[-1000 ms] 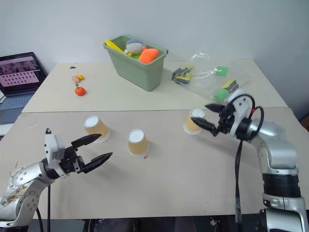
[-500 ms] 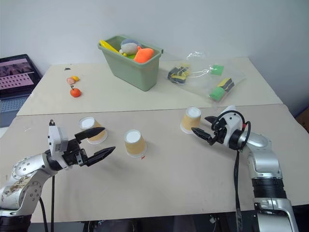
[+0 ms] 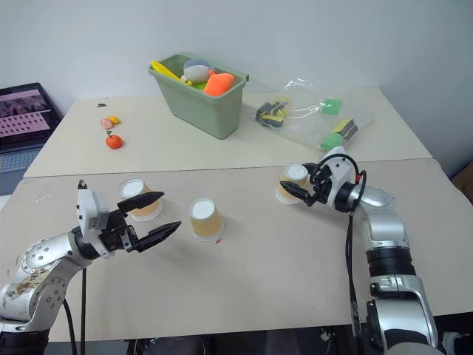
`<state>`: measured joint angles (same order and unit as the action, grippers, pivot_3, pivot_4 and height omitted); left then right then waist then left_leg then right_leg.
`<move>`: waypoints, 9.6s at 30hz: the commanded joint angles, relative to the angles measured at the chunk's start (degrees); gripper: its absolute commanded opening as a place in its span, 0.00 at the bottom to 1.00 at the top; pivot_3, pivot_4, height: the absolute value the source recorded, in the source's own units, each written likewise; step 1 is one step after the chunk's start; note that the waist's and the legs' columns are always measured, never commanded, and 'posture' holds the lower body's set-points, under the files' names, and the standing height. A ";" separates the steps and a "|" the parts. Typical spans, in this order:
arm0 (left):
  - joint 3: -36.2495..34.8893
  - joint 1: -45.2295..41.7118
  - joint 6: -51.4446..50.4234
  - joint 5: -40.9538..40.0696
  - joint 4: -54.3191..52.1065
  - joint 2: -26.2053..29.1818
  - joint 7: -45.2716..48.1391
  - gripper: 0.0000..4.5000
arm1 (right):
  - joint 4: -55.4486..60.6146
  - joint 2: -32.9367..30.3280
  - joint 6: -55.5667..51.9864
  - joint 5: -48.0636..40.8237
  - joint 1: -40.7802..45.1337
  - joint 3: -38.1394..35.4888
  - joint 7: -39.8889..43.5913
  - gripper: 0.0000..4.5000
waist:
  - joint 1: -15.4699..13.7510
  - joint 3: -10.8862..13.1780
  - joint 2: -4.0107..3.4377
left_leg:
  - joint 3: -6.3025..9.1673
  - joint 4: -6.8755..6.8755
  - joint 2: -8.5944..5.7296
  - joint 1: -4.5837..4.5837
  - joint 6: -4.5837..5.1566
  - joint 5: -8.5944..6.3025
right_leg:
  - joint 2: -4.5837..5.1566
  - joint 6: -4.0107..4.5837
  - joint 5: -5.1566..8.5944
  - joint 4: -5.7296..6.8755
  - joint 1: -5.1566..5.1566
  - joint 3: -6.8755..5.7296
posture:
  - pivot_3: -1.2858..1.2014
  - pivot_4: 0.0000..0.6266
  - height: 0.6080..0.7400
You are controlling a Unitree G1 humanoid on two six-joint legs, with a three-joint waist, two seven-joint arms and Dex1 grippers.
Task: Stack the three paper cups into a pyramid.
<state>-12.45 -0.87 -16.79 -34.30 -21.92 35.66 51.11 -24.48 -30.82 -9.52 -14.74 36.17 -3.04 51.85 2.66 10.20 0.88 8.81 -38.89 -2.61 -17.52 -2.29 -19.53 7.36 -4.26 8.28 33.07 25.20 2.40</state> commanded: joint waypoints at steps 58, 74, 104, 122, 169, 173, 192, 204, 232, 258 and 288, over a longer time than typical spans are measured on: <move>-3.84 9.47 3.87 -1.24 -5.68 -3.38 -6.71 1.00 | 16.70 2.17 -12.58 -7.67 2.41 10.19 17.92 0.99 | -0.24 0.00 0.00 | 0.01 -0.03 0.09 0.13 -0.05 0.03 | -0.10 0.04 -0.04 0.00 0.08 -0.01 | 0.52 0.24 1.00; -10.36 8.45 2.10 -5.64 -2.10 -4.62 -10.58 1.00 | 23.70 -10.10 -25.00 -15.64 -2.66 -0.66 14.82 0.99 | -0.46 0.00 0.01 | -0.04 -0.04 0.09 -0.11 -0.02 0.01 | -0.10 0.01 -0.03 0.02 0.00 -0.02 | 0.52 0.24 1.00; -18.53 11.35 -1.76 -9.24 -0.47 -6.47 -17.02 1.00 | 35.10 -12.18 -23.63 -15.28 -18.53 6.09 20.67 0.99 | -0.72 0.01 0.06 | -0.12 -0.04 0.30 0.05 -0.12 0.06 | -0.31 -0.20 0.00 0.03 -0.15 -0.01 | 0.52 0.24 1.00; -20.00 10.92 0.60 -0.04 6.45 -8.91 -26.40 1.00 | 12.88 -13.64 -10.76 -7.72 -9.80 -0.36 15.77 0.99 | -0.78 0.03 0.11 | -0.21 -0.05 0.36 0.06 -0.14 0.07 | -0.37 0.12 -0.22 -0.05 -0.16 0.02 | 0.52 0.24 1.00; -4.95 -12.87 3.63 9.64 27.67 -6.49 -17.07 1.00 | 39.92 -14.45 -27.84 -23.59 -10.82 -1.84 13.05 0.99 | -1.99 0.04 0.14 | -0.22 -0.07 0.42 -0.02 -0.18 0.10 | -0.42 -0.05 -0.16 -0.05 -0.07 0.00 | 0.52 0.24 1.00; -3.57 -16.72 3.55 9.83 29.24 -7.51 -16.55 1.00 | 39.96 -14.46 -27.89 -23.58 -10.63 -1.85 12.83 0.99 | -1.93 0.04 0.15 | -0.22 -0.07 0.42 -0.03 -0.18 0.10 | -0.42 0.12 -0.28 -0.08 -0.07 -0.01 | 0.52 0.24 1.00; -0.24 -23.77 4.46 12.19 34.79 -9.04 -14.28 0.57 | 40.99 -14.62 -27.64 -23.60 -11.97 -2.50 11.05 1.00 | -1.79 0.04 0.15 | -0.22 -0.08 0.41 -0.02 -0.17 0.09 | -0.42 0.16 -0.44 -0.37 -0.03 -0.01 | 0.52 0.24 1.00; 6.18 -33.31 -16.22 -1.14 16.71 0.67 4.06 0.57 | 40.34 -14.54 -27.06 -22.92 -11.56 -1.95 11.09 1.00 | -1.70 0.07 0.20 | -0.21 -0.10 0.41 -0.09 -0.16 0.08 | -0.42 0.12 -0.45 -0.33 0.01 -0.01 | 0.52 0.24 1.00; 15.71 -42.01 -25.86 -5.06 15.22 -1.14 16.17 0.57 | 43.92 -15.01 -28.14 -24.18 -15.44 -4.91 8.01 1.00 | -1.41 0.08 0.21 | -0.22 -0.11 0.41 -0.13 -0.10 0.05 | -0.44 0.06 -0.49 -0.34 0.07 0.01 | 0.52 0.24 1.00; 15.98 -44.85 -23.50 -2.75 17.60 -2.93 16.03 0.57 | 42.86 -14.39 -27.67 -24.00 -14.59 -4.18 7.86 1.00 | -1.58 0.08 0.21 | -0.22 -0.26 0.40 -0.13 -0.10 0.05 | -0.44 0.08 -0.50 -0.31 0.02 0.01 | 0.52 0.24 1.00; 8.28 -45.23 -29.45 -10.77 12.97 -4.94 8.91 1.00 | 41.93 -14.12 -28.05 -24.28 -14.09 -4.12 8.23 1.00 | -1.56 0.08 0.21 | -0.22 -0.28 0.41 -0.12 -0.10 0.05 | -0.44 0.08 -0.51 -0.22 0.02 0.01 | 0.52 0.24 1.00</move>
<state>-0.45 -44.06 -44.35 -41.15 -5.44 30.77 62.04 16.91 -44.97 -37.80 -37.36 21.04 -5.58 59.82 1.09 10.28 1.09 8.59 -39.18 -2.20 -17.63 -2.39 -19.47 6.93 -4.18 7.77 32.89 25.22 2.41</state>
